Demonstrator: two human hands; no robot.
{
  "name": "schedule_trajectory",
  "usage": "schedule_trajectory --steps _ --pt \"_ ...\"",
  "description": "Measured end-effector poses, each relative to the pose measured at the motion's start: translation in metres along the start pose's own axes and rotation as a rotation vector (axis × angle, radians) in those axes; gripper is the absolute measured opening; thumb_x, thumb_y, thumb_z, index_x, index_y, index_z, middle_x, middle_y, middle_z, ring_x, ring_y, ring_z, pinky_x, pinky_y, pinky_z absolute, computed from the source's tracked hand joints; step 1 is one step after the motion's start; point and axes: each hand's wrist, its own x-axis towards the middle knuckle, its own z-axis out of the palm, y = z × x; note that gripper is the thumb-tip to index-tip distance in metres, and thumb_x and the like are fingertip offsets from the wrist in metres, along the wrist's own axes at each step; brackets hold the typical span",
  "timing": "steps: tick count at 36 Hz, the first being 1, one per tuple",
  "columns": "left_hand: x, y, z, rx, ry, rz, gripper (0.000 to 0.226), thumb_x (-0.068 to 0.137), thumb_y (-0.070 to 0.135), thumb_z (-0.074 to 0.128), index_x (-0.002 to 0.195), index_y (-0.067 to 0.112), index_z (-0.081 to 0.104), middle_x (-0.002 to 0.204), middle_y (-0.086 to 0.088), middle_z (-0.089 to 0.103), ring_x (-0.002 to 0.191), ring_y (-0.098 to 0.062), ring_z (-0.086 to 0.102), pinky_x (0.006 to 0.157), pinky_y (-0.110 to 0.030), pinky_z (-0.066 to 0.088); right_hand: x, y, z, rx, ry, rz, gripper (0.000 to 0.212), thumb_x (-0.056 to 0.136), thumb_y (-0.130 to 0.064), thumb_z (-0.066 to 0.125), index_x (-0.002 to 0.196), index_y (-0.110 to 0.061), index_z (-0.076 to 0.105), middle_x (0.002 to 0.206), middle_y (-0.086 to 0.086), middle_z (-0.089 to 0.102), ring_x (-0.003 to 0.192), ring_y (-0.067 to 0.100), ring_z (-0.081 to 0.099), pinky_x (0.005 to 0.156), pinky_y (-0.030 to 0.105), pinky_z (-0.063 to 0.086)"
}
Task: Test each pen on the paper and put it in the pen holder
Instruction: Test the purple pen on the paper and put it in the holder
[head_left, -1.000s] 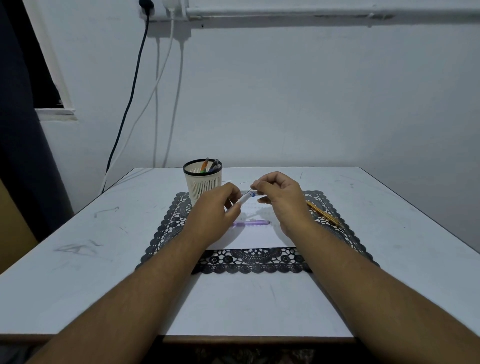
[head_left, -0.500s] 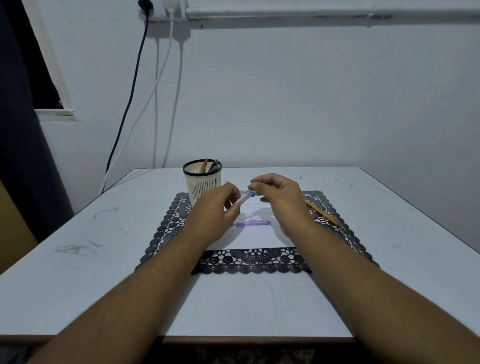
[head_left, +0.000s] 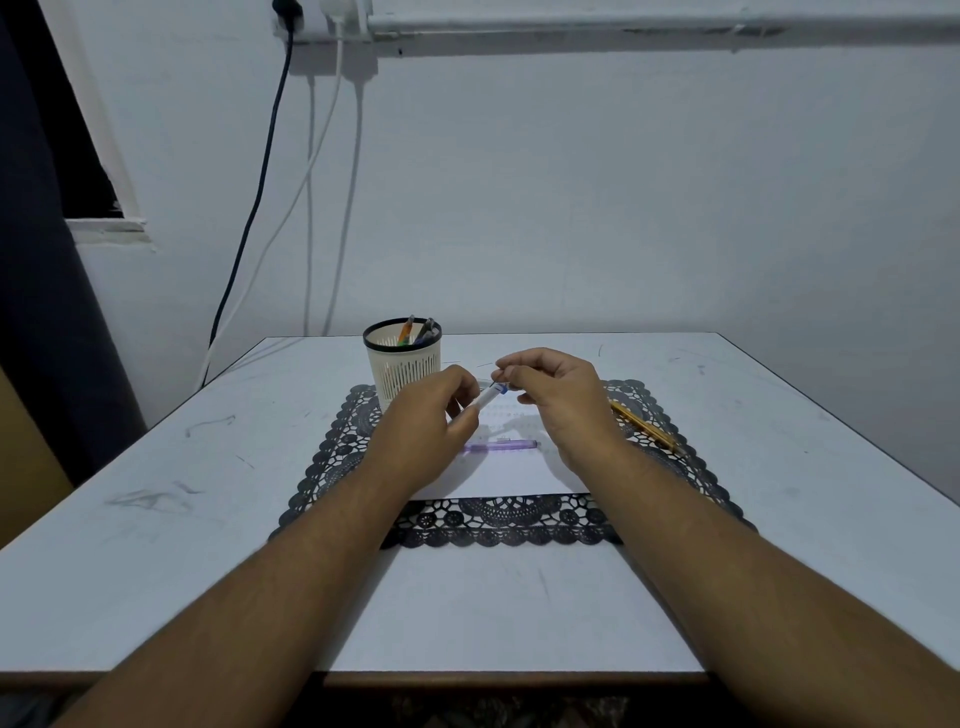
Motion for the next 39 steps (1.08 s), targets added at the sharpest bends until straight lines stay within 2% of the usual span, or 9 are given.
schedule_trajectory --steps 7,14,21,29,36,39 --pt "-0.0004 -0.0008 0.0000 -0.004 0.001 0.008 0.004 0.096 0.023 0.067 0.097 0.022 0.063 0.087 0.012 0.065 0.079 -0.004 0.061 0.065 -0.029 0.049 0.0008 0.0019 -0.0010 -0.009 -0.009 -0.009 0.012 0.088 -0.008 0.074 0.091 -0.018 0.080 0.093 0.002 0.080 0.102 0.024 0.072 0.085 0.034 0.054" --pt "-0.0001 -0.0011 0.0001 0.009 -0.004 0.007 0.006 0.095 0.022 0.067 0.099 0.022 0.063 0.088 0.013 0.065 0.079 -0.003 0.061 0.065 -0.028 0.049 0.0023 0.0027 -0.0017 -0.001 0.006 0.006 0.006 0.085 -0.010 0.079 0.090 -0.014 0.079 0.088 0.002 0.078 0.087 0.012 0.069 0.083 0.035 0.055" --pt "-0.0004 -0.0004 -0.0001 0.023 -0.013 -0.007 0.005 0.095 0.023 0.067 0.098 0.024 0.063 0.087 0.014 0.065 0.079 -0.002 0.060 0.060 -0.016 0.039 0.0025 0.0040 -0.0036 0.038 0.004 0.027 0.007 0.089 -0.010 0.077 0.085 -0.016 0.076 0.083 -0.001 0.074 0.084 0.013 0.069 0.078 0.034 0.058" --pt "-0.0005 0.0005 -0.0006 0.011 -0.009 -0.014 0.004 0.095 0.024 0.067 0.097 0.025 0.063 0.086 0.015 0.065 0.079 0.001 0.059 0.059 -0.014 0.037 0.0010 0.0006 -0.0045 0.087 0.008 0.051 0.010 0.088 -0.016 0.080 0.081 -0.017 0.073 0.081 -0.002 0.070 0.084 0.015 0.068 0.078 0.037 0.058" --pt "-0.0003 0.0012 -0.0005 0.003 0.001 -0.006 0.004 0.096 0.023 0.067 0.097 0.023 0.063 0.086 0.013 0.065 0.079 -0.002 0.060 0.060 -0.021 0.043 0.0000 -0.0018 -0.0043 0.080 0.006 0.052 0.012 0.086 -0.019 0.081 0.079 -0.018 0.072 0.082 0.001 0.069 0.084 0.017 0.067 0.081 0.039 0.055" --pt "-0.0003 0.0001 -0.0003 -0.004 0.003 -0.005 0.004 0.096 0.023 0.067 0.097 0.023 0.063 0.086 0.013 0.065 0.079 -0.004 0.061 0.063 -0.026 0.047 -0.0013 -0.0033 -0.0036 0.051 0.012 0.034 0.012 0.086 -0.021 0.081 0.078 -0.018 0.073 0.082 0.000 0.070 0.082 0.011 0.064 0.080 0.032 0.050"
